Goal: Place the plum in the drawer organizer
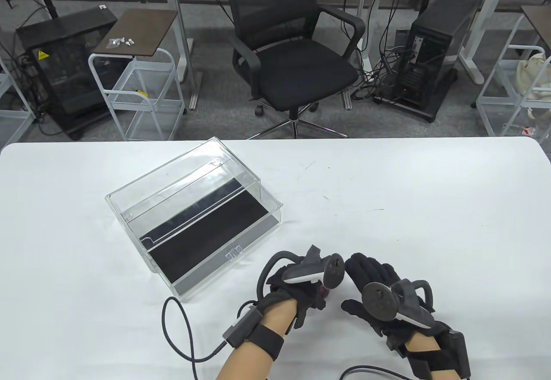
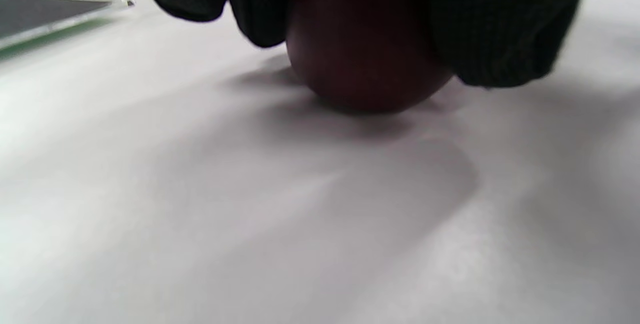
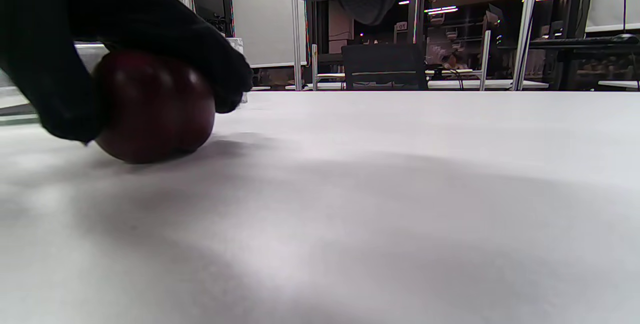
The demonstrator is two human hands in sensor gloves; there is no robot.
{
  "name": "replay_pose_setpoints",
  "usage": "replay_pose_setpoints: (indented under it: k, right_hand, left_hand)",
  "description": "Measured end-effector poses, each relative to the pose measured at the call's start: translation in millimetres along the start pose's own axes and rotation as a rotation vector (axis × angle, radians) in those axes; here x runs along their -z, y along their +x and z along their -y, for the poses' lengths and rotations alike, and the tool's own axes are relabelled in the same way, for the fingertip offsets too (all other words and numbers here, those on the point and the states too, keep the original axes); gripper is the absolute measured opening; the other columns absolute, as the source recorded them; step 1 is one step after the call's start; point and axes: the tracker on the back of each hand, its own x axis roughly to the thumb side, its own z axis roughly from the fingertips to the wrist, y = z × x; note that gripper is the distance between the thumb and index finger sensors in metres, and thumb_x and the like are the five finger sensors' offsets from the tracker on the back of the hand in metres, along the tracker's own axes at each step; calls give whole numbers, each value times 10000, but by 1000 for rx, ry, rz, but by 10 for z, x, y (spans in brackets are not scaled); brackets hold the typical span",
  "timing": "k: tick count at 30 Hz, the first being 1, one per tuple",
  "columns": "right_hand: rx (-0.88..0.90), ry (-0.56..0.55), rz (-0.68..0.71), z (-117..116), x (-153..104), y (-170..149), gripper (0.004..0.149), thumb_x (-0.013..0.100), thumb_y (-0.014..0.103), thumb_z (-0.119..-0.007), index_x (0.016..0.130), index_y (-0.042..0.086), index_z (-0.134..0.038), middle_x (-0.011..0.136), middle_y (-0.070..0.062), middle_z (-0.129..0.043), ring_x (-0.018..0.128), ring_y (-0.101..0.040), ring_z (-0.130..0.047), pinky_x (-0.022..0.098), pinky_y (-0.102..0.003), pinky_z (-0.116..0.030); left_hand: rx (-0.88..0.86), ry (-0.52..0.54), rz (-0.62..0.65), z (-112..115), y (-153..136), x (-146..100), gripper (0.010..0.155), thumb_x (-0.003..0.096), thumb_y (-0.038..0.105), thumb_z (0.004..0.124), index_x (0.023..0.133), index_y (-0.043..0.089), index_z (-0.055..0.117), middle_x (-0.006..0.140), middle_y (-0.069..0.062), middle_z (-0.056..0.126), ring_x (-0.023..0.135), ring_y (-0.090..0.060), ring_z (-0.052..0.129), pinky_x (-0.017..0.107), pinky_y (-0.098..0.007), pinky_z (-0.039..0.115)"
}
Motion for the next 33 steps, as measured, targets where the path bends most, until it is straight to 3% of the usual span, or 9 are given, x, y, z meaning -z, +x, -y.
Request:
replay_pose_setpoints:
  k: [3,6,11,12,16,20,33]
  right_hand:
    - [9,10,5,-7,5,5,859,317,669,-628,1028,276,-349,1136,-49,-462,1020,-328,-596,720,-534,-548]
    - [19,12,9,-9,6,8,848,327,666,-626,1028,277,-351,1136,-50,-464,1019,-330,-598,722,-536,-544]
    - [11,13,14,-15,-1,30,857,318,669,-629,1028,275,-355,1135,-51,-471,1016,-329,-608,720,-536,-546]
    - [6,14,15,-16,-3,38,847,327,667,-626,1028,275,-355,1134,-50,-471,1016,-328,-609,724,-534,-541]
    - [-2,15,16,-18,-6,54,856,318,669,-629,1028,276,-358,1134,-48,-475,1014,-327,-614,726,-542,-519]
    - [-4,19,19,-17,-8,57,855,318,669,-628,1027,274,-361,1132,-52,-481,1010,-326,-622,729,-536,-514]
    - [11,56,25,-26,5,62,843,328,668,-626,1027,272,-370,1128,-54,-494,1004,-327,-633,726,-533,-518]
  left_hand:
    - [21,63,-64,-57,-61,-119,902,359,551,890,1088,159,531,1124,-147,686,917,-321,854,683,-500,719]
    - [-80,165,-195,-244,-335,-372,904,350,613,856,1067,125,603,1068,-168,776,854,-339,911,638,-502,753]
    - [-265,392,-627,-595,-1019,-891,918,349,634,845,1039,60,651,1000,-222,832,786,-367,945,598,-512,765]
    - [-292,421,-790,-654,-1182,-999,919,358,638,838,1035,43,657,987,-236,840,769,-377,952,582,-518,773]
    - [-292,324,-1064,-674,-1636,-1145,928,373,652,815,1017,0,670,953,-263,862,736,-384,970,557,-517,790]
    - [-287,218,-1184,-529,-1887,-1111,936,368,667,807,998,-15,691,924,-267,887,706,-375,992,537,-504,809]
    - [-350,-32,-1274,-184,-2192,-783,942,360,686,798,971,-27,726,882,-268,921,658,-359,1023,500,-479,842]
